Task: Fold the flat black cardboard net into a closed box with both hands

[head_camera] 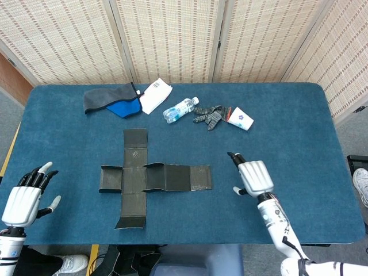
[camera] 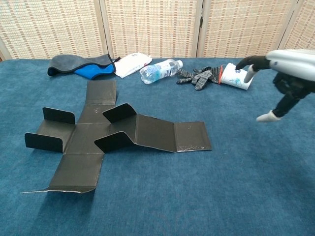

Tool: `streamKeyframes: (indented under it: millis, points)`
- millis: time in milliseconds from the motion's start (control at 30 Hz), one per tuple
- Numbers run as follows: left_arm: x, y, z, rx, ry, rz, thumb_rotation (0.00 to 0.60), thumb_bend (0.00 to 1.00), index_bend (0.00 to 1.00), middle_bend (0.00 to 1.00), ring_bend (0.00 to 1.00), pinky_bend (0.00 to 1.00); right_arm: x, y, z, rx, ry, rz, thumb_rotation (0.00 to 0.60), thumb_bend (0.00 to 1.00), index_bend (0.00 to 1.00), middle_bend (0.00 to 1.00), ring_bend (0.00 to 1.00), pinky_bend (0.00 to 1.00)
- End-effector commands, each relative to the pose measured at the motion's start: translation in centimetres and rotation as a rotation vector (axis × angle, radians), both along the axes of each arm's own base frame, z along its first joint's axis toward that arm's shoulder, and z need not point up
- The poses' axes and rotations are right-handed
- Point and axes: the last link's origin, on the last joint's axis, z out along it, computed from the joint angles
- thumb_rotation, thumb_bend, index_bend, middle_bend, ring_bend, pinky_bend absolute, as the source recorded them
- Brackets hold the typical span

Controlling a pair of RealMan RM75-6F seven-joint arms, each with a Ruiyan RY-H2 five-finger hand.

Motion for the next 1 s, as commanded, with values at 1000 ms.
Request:
streamKeyframes:
  millis: [1000]
  points:
    - [-0.6,0.6,-0.2,-0.018,-0.008,-0.011,0.600,0.28,0.21,0.11,0.13,0.21,11.6,-3.3,-12.6,0.166,0.169,0.052,0.600,0.00,0.15,0.21,0.86,0.87]
